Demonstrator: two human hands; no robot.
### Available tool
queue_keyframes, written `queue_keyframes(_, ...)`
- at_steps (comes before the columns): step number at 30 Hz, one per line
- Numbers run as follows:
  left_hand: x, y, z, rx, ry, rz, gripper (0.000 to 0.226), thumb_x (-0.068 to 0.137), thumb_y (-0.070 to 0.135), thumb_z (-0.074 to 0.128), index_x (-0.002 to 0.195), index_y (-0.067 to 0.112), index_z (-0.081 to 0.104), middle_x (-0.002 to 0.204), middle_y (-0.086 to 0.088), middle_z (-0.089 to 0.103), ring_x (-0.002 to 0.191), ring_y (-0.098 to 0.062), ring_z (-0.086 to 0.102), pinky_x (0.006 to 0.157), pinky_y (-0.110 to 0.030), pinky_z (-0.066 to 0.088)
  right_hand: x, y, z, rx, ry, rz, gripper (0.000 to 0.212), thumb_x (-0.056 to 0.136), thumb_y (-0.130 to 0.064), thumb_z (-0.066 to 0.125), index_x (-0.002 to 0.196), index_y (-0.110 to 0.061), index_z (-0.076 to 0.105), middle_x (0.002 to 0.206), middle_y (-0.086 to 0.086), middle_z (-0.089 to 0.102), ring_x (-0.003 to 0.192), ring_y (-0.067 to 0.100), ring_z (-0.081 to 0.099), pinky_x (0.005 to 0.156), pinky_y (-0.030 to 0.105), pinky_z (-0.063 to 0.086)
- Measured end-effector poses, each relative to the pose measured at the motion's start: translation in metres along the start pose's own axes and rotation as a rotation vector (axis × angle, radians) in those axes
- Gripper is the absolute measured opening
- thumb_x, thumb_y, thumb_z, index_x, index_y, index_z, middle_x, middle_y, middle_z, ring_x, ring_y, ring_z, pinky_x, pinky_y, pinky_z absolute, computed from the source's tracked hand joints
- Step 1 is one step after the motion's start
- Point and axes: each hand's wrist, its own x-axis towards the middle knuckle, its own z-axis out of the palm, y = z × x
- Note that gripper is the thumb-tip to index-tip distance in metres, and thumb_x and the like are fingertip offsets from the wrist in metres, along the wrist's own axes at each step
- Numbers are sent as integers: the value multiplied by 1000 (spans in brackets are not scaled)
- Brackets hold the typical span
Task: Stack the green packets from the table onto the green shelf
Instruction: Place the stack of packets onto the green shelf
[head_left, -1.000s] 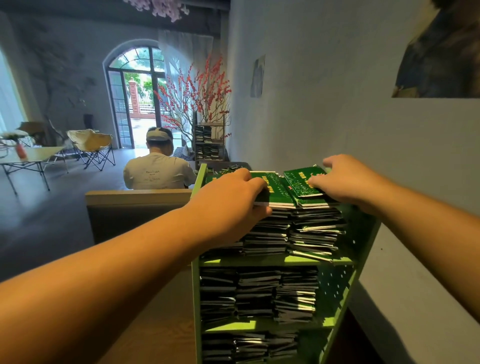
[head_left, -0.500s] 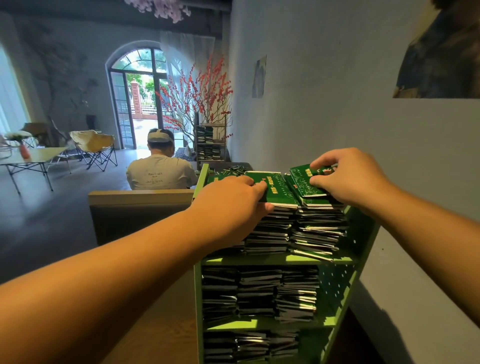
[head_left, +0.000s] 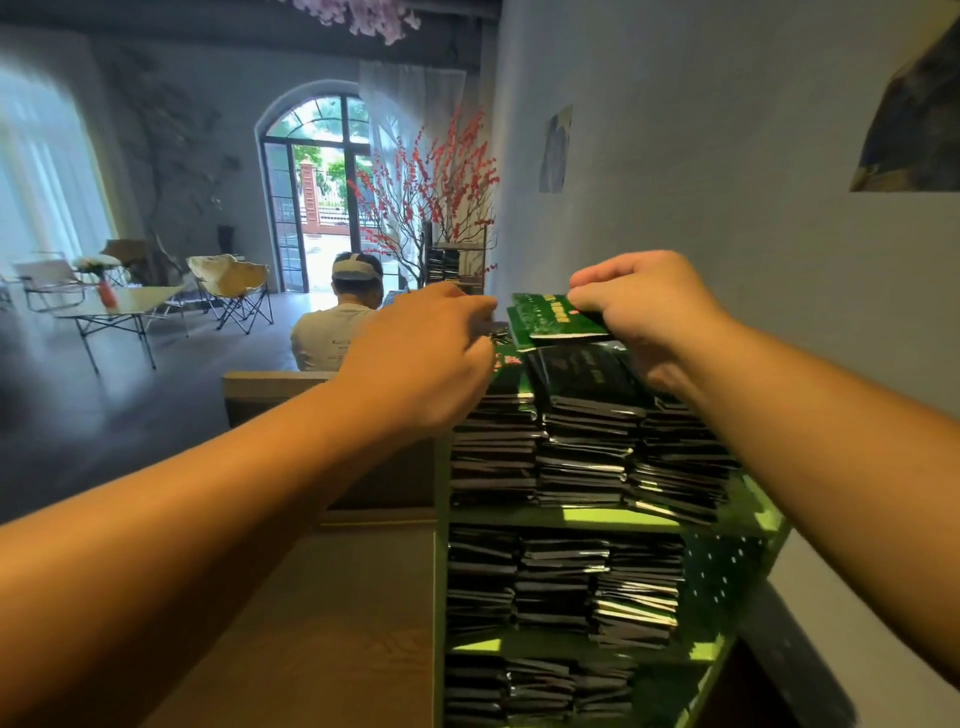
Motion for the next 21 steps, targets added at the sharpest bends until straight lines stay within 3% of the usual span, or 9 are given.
queue_keyframes(3, -2, -14, 1, -18, -10, -38, 53, 96, 41, 36, 145, 30, 54, 140, -3, 58, 124, -24, 54, 95, -38, 45, -2, -1, 30, -83, -40, -41, 21, 74, -1, 79, 67, -20, 72, 84, 6, 74, 86, 26, 73, 82, 47, 63)
queue_keyframes(8, -11, -17, 4, -49, -62, -48, 56, 93, 38, 43, 147, 28, 50, 146, -2, 55, 129, -23, 51, 102, -38, 44, -4, 1, 54, -403, -61, -165, 31, 78, -3, 79, 64, -27, 65, 92, -1, 72, 92, 23, 69, 85, 41, 61)
queue_keyframes(11, -13, -16, 6, -40, -87, -21, 64, 81, 44, 35, 140, 30, 56, 137, -1, 60, 122, -23, 56, 100, -44, 50, -9, 2, 57, -603, -81, -261, 24, 82, -14, 81, 77, -30, 64, 101, -2, 71, 97, 22, 66, 88, 39, 59)
queue_keyframes(13, -14, -17, 10, -4, -110, 8, 59, 83, 45, 38, 136, 31, 59, 127, 1, 62, 114, -22, 58, 94, -44, 52, -13, 3, 59, -704, -88, -308, 18, 83, -26, 82, 88, -34, 67, 110, -1, 71, 106, 25, 63, 92, 42, 56)
queue_keyframes(15, -14, -19, 13, 11, -111, 24, 47, 92, 46, 44, 134, 31, 60, 123, 2, 63, 109, -20, 59, 91, -42, 54, -15, 4, 61, -764, -91, -313, 16, 84, -33, 80, 87, -37, 64, 114, -1, 70, 113, 29, 60, 94, 45, 55)
queue_keyframes(18, -14, -23, 17, 5, -100, 34, 42, 98, 51, 48, 132, 30, 61, 121, 4, 65, 105, -16, 60, 87, -36, 53, -17, 6, 58, -774, -111, -312, 5, 90, -36, 71, 87, -35, 68, 108, -3, 71, 105, 25, 63, 91, 47, 57)
queue_keyframes(21, -14, -25, 22, 38, -91, 65, 42, 98, 57, 47, 125, 29, 64, 118, 6, 64, 101, -14, 58, 81, -34, 52, -19, 6, 50, -769, -155, -312, 16, 96, -37, 62, 96, -28, 76, 100, -3, 74, 92, 21, 65, 85, 43, 59)
